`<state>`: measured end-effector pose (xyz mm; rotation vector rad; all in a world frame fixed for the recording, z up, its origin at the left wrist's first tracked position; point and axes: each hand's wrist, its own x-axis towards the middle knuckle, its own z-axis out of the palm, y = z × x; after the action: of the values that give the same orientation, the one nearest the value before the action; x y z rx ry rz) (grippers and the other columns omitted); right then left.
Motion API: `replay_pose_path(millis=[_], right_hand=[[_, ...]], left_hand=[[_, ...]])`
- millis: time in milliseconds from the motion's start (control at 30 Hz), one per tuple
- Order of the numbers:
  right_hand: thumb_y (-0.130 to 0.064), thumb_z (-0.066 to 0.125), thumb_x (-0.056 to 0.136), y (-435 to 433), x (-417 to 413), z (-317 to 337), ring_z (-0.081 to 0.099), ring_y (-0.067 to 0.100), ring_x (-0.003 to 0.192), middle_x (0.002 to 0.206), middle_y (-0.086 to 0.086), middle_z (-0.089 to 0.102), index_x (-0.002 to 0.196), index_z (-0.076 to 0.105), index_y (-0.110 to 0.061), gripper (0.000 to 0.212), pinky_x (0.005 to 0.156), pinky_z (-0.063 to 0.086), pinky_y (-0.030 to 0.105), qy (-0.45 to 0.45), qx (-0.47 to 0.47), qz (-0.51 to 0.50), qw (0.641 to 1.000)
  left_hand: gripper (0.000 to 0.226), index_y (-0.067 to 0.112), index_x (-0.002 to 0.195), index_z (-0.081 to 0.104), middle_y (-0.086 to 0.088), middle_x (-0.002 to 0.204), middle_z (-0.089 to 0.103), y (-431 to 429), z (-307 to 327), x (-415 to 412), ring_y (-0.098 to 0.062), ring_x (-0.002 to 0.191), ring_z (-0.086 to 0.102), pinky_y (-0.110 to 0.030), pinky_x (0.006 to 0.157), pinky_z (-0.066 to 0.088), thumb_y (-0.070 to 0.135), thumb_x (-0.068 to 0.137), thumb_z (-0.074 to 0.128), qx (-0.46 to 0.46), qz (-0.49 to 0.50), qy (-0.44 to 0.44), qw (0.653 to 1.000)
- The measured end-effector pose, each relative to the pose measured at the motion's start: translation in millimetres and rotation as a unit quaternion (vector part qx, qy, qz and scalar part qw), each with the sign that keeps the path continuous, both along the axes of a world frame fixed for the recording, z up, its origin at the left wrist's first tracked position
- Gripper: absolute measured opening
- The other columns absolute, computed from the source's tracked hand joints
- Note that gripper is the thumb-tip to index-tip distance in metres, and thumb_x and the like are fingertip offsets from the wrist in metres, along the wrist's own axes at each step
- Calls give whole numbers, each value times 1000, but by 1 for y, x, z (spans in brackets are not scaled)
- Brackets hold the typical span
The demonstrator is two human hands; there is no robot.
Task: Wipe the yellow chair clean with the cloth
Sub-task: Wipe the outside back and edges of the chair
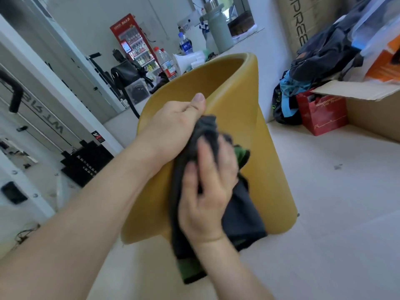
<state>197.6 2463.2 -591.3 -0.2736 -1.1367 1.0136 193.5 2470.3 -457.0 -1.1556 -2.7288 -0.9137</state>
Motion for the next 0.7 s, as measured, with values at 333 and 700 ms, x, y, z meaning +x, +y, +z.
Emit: replay_pose_path(millis=[333, 700], right_hand=[[-17, 44, 94, -9, 10, 30, 37, 31, 138, 146, 10, 41, 135, 48, -18, 41, 115, 24, 39, 10, -67, -5, 998], [-45, 36, 95, 131, -54, -62, 40, 15, 137, 147, -1, 46, 143, 45, -21, 55, 116, 27, 35, 32, -426, 263, 865]], left_hand=[[44, 14, 57, 61, 2, 55, 55, 8, 1, 0, -20, 60, 48, -42, 70, 43, 33, 95, 44, 56, -9, 18, 998], [46, 21, 60, 38, 6, 52, 37, 39, -7, 6, -4, 40, 38, -18, 44, 33, 36, 103, 29, 4, -29, 144, 989]])
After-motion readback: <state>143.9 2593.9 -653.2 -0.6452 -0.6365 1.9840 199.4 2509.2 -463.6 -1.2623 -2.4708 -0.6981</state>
